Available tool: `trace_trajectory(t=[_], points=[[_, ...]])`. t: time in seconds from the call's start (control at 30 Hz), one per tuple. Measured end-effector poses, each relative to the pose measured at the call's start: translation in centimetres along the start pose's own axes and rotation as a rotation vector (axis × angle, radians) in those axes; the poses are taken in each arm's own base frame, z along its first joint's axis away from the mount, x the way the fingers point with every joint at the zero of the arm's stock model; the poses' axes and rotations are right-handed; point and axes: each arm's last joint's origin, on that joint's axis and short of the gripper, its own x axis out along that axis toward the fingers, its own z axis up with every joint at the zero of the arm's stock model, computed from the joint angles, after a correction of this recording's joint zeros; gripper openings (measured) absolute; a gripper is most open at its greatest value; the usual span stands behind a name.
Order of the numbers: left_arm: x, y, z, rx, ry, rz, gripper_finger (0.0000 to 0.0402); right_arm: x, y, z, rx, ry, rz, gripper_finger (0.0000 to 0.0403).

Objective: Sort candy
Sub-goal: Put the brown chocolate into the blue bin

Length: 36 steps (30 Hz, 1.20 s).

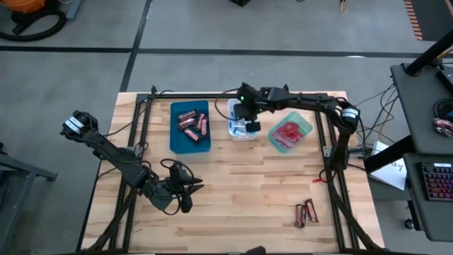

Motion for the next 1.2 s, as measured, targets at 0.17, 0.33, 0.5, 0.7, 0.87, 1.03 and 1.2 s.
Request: trace_trajectory(t=[0.17,0.33,0.5,0.7,0.87,1.03,1.2], points=[[0.0,0.0,0.0,0.027,-0.001,0.002,0.0075,1.7,-1.3,-0.9,0.028,-0.038,0.039,0.0079],[0.0,0.0,0.0,0.039,0.0,0.003,0.0075,2.8,-1.6,-1.0,0.028,-0.059,0.052,0.0079],[0.0,0.1,-0.1,0.047,0.003,0.006,0.0075,3.4,-1.5,-1.0,0.055,-0.054,0.054,0.0087],[0.0,0.1,0.0,0.055,-0.013,0.023,0.0075,3.8,-1.6,-1.0,0.093,-0.047,0.045,0.0129],[0.0,0.1,0.0,0.055,-0.014,0.023,0.0075,3.8,-1.7,-1.0,0.094,-0.039,0.025,0.0156],[0.0,0.1,0.0,0.055,-0.015,0.024,0.0075,3.2,-1.7,-1.0,0.154,-0.04,0.025,0.0161],[0.0,0.1,0.0,0.066,-0.015,0.025,0.0075,0.2,-1.0,-0.6,0.282,-0.046,0.045,0.0162]])
